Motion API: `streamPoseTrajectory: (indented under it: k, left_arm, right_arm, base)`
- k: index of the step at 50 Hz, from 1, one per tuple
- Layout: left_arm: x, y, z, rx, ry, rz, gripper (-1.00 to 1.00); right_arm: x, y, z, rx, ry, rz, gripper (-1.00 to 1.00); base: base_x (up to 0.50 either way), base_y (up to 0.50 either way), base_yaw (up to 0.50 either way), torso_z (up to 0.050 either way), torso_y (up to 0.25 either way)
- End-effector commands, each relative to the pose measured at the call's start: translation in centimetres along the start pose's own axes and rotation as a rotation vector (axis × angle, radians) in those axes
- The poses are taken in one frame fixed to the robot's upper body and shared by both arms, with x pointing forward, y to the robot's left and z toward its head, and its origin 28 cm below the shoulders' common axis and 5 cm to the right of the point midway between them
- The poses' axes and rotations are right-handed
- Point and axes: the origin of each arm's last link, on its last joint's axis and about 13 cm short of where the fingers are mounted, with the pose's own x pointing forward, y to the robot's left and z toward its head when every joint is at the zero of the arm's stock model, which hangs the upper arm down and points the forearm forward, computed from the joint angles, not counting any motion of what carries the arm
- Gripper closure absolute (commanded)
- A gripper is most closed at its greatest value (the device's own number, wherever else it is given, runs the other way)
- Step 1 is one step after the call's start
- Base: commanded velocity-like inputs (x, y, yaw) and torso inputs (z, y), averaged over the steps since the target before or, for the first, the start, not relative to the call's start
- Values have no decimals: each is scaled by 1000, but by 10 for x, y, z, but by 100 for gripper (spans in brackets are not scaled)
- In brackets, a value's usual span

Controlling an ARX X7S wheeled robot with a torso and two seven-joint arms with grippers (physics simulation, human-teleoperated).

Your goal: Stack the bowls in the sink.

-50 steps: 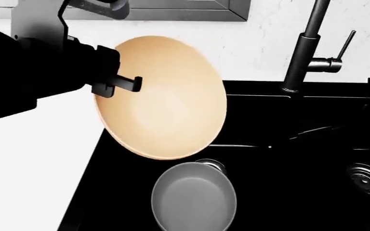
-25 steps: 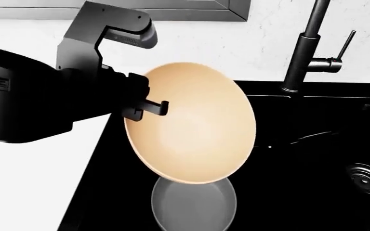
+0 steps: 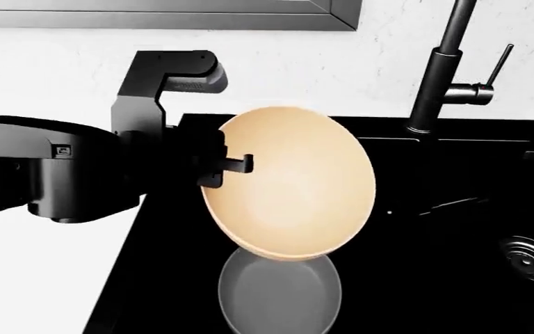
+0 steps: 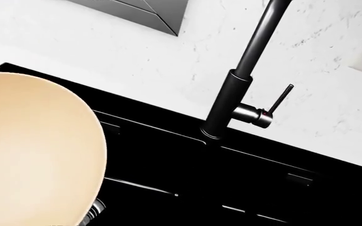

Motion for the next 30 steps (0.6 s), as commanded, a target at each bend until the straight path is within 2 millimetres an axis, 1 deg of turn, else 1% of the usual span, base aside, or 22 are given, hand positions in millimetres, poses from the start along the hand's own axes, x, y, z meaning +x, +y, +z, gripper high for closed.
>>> streamPoseTrajectory:
  k: [1,9,30]
  left_arm:
    - [14,-3,-16,-9,44,-33,100]
    - [21,-9,-25,24,85,-63,100]
    - [33,-9,-37,61,154,-26,100]
  right_arm:
    - [0,-1,-2,3,2,-2,-100]
    - [0,-1,-4,7,5,-4,-100]
    - [0,-1,-5,7,7,-3,-100]
  base:
    - [0,0,0,0,0]
    - [0,0,0,0,0]
    - [0,0,0,0,0]
